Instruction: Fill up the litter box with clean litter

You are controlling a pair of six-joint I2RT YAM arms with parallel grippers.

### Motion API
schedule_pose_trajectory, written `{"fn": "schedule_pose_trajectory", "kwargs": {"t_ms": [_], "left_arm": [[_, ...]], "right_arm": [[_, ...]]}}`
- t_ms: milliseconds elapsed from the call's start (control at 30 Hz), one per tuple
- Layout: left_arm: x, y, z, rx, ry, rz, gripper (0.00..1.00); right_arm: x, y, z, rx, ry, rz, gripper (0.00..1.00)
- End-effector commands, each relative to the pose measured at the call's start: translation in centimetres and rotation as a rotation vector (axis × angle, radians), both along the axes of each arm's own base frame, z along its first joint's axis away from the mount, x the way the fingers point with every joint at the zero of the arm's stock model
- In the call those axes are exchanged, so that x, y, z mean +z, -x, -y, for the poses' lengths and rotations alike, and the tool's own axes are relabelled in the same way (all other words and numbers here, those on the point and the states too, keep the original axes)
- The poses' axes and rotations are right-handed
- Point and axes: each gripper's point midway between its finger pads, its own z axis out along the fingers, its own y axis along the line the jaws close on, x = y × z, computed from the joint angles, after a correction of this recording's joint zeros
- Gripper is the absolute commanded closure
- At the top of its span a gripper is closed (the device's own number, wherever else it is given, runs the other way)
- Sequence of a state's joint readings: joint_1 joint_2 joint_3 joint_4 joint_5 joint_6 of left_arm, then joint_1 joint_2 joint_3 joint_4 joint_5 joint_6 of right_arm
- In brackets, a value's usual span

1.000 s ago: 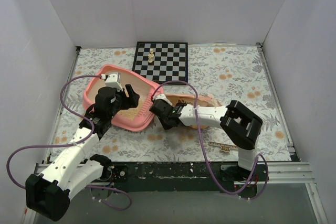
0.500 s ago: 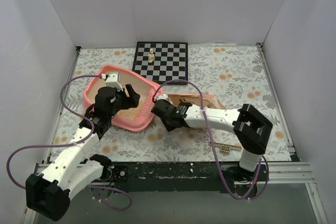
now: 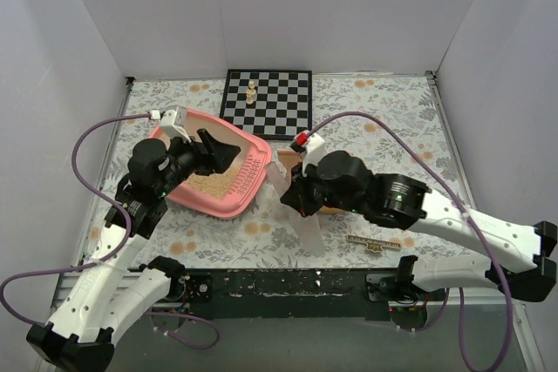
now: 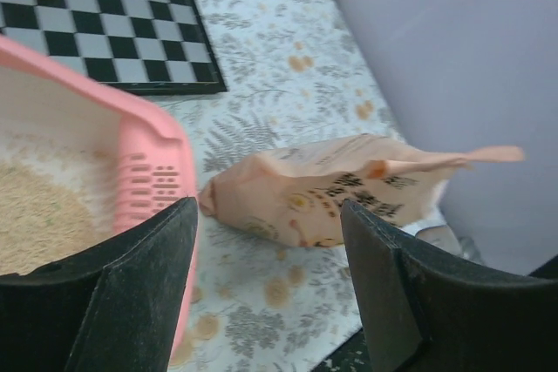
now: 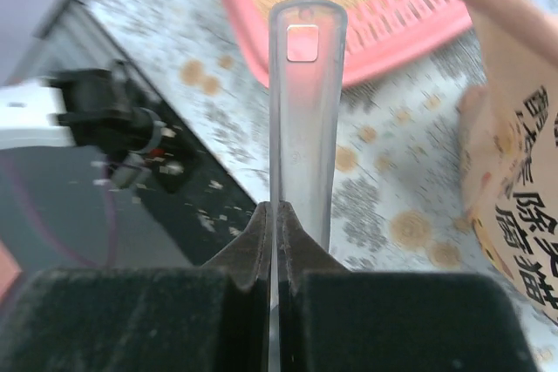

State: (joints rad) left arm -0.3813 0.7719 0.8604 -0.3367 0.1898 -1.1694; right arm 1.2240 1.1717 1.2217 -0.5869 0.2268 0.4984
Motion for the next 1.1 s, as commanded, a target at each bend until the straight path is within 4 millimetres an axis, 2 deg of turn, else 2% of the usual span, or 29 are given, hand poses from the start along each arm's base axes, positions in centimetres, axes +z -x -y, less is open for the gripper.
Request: {"fn": "schedule_pose_trajectory", "kwargs": {"t_ms": [0, 100, 233, 333, 500, 633, 800, 1067], "left_arm": [[3.4, 3.5, 2.8, -0.199, 0.155, -0.034, 0.34], [5.4, 5.3, 4.4, -0.316, 0.270, -0.053, 0.34], [8.4, 7.5, 5.8, -0.456, 0.421, -0.069, 0.34], [10.2, 9.0, 6.4, -0.544, 0.513, -0.075, 0.34], [11.5, 11.2, 6.7, -0.662, 0.608, -0.113, 0.34], [11.9, 12.6, 6.7, -0.731, 0.668, -0.161, 0.34], [12.3, 14.2, 6.3, -0.806, 0.747, -0.183, 0.34], [13.8, 16.4, 5.3, -0.899, 0.852, -0.174, 0.35]], "right_arm": [[10.8, 2.6, -1.1, 0.172, -0.363, 0.104, 0.99], [16.3, 4.7, -0.6, 0.316, -0.502, 0.197, 0.99], [21.9, 7.6, -0.4, 0.502, -0.645, 0.310, 0.99], [25.3, 8.8, 0.0, 0.577, -0.763, 0.411, 0.99], [29.7, 10.2, 0.4, 0.666, -0.921, 0.580, 0.99], [32.2, 10.7, 0.7, 0.686, -1.014, 0.695, 0.99], [34.6, 10.9, 0.8, 0.701, -1.047, 0.797, 0.99], [35.8, 10.7, -0.7, 0.721, -1.099, 0.853, 0.99]]}}
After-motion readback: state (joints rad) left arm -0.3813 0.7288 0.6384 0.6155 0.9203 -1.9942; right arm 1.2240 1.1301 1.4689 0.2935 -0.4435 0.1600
